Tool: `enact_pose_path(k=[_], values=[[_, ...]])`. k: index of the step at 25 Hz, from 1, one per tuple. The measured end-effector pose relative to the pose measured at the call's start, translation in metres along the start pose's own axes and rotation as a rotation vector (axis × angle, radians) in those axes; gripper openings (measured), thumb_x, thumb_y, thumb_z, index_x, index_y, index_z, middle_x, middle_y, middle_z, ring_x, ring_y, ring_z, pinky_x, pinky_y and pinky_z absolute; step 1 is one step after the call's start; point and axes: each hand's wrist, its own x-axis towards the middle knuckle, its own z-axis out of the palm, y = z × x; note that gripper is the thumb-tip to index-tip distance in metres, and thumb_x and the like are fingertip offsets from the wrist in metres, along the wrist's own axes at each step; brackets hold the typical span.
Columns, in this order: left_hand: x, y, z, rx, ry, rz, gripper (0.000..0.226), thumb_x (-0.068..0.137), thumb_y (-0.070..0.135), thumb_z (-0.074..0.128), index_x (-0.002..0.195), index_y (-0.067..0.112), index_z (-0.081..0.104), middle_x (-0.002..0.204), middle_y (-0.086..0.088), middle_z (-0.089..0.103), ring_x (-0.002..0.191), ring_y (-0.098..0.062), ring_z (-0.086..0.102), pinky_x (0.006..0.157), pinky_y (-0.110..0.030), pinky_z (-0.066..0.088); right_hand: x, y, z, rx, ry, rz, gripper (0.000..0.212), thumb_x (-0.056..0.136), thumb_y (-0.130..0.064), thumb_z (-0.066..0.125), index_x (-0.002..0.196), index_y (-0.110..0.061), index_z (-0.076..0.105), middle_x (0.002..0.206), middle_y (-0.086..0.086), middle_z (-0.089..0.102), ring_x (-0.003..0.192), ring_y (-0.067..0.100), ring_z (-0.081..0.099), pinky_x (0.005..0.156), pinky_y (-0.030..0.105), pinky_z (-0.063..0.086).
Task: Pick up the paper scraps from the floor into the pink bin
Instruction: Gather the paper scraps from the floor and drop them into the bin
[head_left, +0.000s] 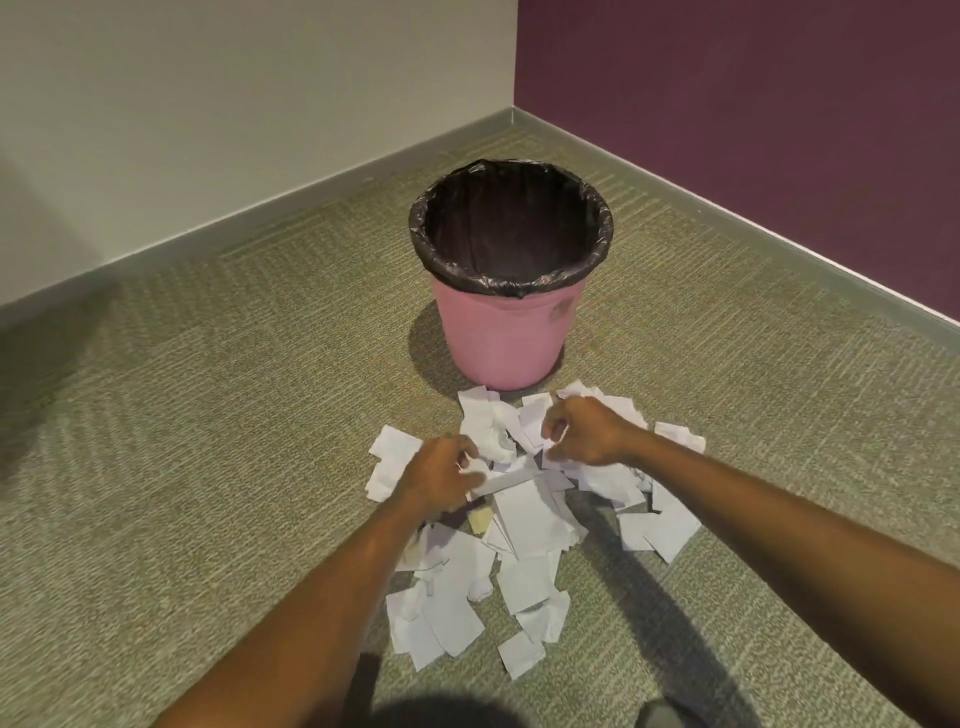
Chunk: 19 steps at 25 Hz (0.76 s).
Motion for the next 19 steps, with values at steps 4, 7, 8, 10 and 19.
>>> enact_pose_path(k=[4,7,8,10,19], values=[[-0.01,0.009,0.037,0.257,-0.145,0.087,0.075,0.077,0.049,0.076,0.139,0.021,0.045,0.137,-0.007,0.048,0.126,-0.027,0.046,0.101,-0.04,0.041,0.004,0.034,0.036,-0.353,-0.088,0.061,0.058,0.081,-0.018,0.068,0.135,-0.017,0.045,0.128,0.01,0.052,0.113,0.029,0.055,0.088,0.037,0.049],[-0.008,0.019,0.058,0.461,-0.169,0.117,0.089,0.078,0.056,0.071,0.148,0.022,0.029,0.153,-0.011,0.029,0.139,-0.031,0.03,0.109,-0.045,0.033,0.007,0.054,0.041,-0.515,0.003,0.09,0.061,0.083,-0.026,0.067,0.137,-0.016,0.039,0.131,0.013,0.046,0.117,0.033,0.051,0.092,0.041,0.046],[-0.006,0.021,0.065,0.498,-0.184,0.105,0.091,0.078,0.056,0.07,0.15,0.023,0.025,0.156,-0.012,0.023,0.143,-0.032,0.024,0.111,-0.047,0.029,0.009,0.06,0.04,-0.522,0.035,0.105,0.064,0.083,-0.03,0.069,0.137,-0.015,0.039,0.131,0.014,0.046,0.119,0.034,0.05,0.093,0.042,0.045],[-0.002,0.024,0.077,0.523,-0.224,0.073,0.091,0.08,0.051,0.07,0.151,0.025,0.02,0.159,-0.012,0.014,0.147,-0.032,0.013,0.113,-0.053,0.025,0.015,0.07,0.035,-0.495,0.094,0.118,0.068,0.083,-0.032,0.07,0.14,-0.013,0.038,0.134,0.014,0.046,0.122,0.034,0.049,0.095,0.041,0.044],[0.009,0.021,0.103,0.594,-0.186,0.09,0.083,0.086,0.023,0.069,0.149,0.025,0.015,0.147,-0.014,0.028,0.126,-0.037,0.038,0.09,-0.049,0.048,0.039,0.087,0.035,-0.459,0.031,0.13,0.097,0.079,-0.036,0.076,0.152,-0.02,0.015,0.14,0.011,0.043,0.123,0.033,0.048,0.094,0.045,0.047]])
